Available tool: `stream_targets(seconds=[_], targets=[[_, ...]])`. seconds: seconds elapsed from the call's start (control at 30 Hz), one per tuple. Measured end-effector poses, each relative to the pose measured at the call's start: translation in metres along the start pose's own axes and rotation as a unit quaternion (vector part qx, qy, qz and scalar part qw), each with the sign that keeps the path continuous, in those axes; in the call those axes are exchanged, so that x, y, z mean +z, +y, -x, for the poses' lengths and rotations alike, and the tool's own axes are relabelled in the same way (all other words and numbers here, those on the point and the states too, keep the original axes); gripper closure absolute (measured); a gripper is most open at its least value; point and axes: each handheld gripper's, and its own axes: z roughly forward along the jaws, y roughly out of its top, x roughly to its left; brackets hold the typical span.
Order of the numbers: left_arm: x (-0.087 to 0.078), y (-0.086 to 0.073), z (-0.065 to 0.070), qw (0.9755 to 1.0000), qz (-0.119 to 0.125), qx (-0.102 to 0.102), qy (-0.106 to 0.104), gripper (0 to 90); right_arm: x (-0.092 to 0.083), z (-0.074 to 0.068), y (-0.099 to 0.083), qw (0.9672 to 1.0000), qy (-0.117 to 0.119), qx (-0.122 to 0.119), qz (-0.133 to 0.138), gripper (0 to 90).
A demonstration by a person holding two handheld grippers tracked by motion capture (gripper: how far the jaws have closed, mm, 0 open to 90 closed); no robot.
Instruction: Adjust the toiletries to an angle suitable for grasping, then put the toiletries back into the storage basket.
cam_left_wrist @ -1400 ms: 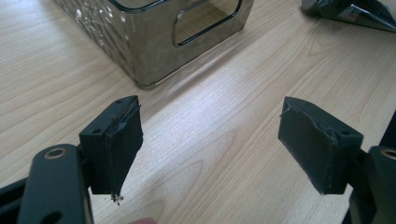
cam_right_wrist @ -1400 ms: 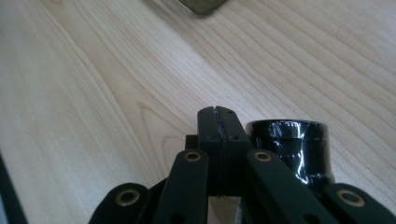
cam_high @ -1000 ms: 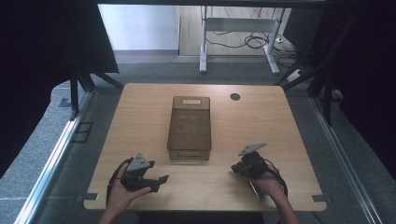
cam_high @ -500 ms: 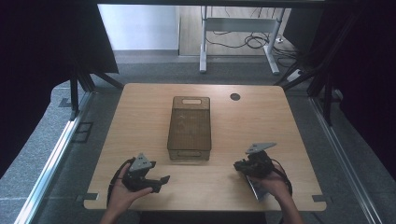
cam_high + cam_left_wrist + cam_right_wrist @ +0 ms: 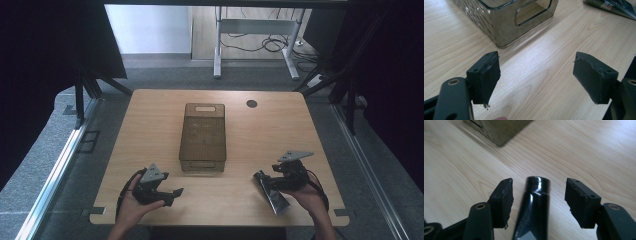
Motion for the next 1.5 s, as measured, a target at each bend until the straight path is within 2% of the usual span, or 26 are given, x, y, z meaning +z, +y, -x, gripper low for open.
stream_targets(seconds=[0.17, 0.3, 0.4, 0.57, 0.7, 0.8, 0.83, 0.9, 1.1, 1.2, 1.33, 1.5], targets=[[-0.002, 0.002, 0.003, 1.0000, 0.004, 0.004, -0.004, 21.9, 0.001, 0.001, -0.001, 0.9999, -0.010, 0.009, -0.001, 36.5], [-0.002, -0.001, -0.002, 1.0000, 0.001, -0.004, -0.003, 21.9, 0.004, -0.001, -0.003, 0.9996, -0.022, 0.018, -0.005, 36.6], [-0.006, -0.001, -0.004, 0.9999, 0.006, -0.009, -0.003, 22.1, 0.008, -0.003, -0.005, 0.9994, -0.016, 0.023, -0.019, 36.1], [-0.013, 0.000, -0.005, 0.9998, 0.016, -0.009, -0.006, 22.0, 0.010, -0.004, -0.004, 0.9979, -0.031, 0.016, -0.055, 35.6], [-0.012, 0.000, -0.006, 0.9998, 0.016, -0.009, -0.008, 22.0, 0.015, -0.003, 0.000, 0.9939, -0.041, 0.008, -0.103, 36.0], [-0.011, -0.001, -0.007, 0.9998, 0.013, -0.009, -0.009, 22.0, 0.024, -0.003, 0.000, 0.9897, -0.038, 0.004, -0.138, 36.7], [-0.012, -0.001, -0.007, 0.9998, 0.015, -0.010, -0.009, 22.0, 0.029, -0.004, 0.000, 0.9884, -0.026, 0.010, -0.149, 36.1], [-0.013, 0.000, -0.007, 0.9998, 0.016, -0.009, -0.009, 22.0, 0.031, -0.005, 0.000, 0.9880, -0.023, 0.010, -0.152, 36.0], [-0.017, 0.001, -0.006, 0.9997, 0.023, -0.009, -0.008, 21.9, 0.040, -0.014, -0.005, 0.9822, -0.019, 0.005, -0.187, 37.0], [-0.016, 0.001, -0.006, 0.9997, 0.021, -0.009, -0.008, 22.0, 0.041, -0.015, -0.007, 0.9805, -0.021, 0.004, -0.195, 37.5], [-0.016, 0.001, -0.006, 0.9997, 0.020, -0.007, -0.008, 21.9, 0.046, -0.016, -0.010, 0.9768, -0.024, 0.013, -0.212, 39.7], [-0.016, 0.001, -0.006, 0.9997, 0.021, -0.009, -0.007, 21.9, 0.048, -0.018, -0.008, 0.9757, -0.034, 0.005, -0.216, 43.1]])
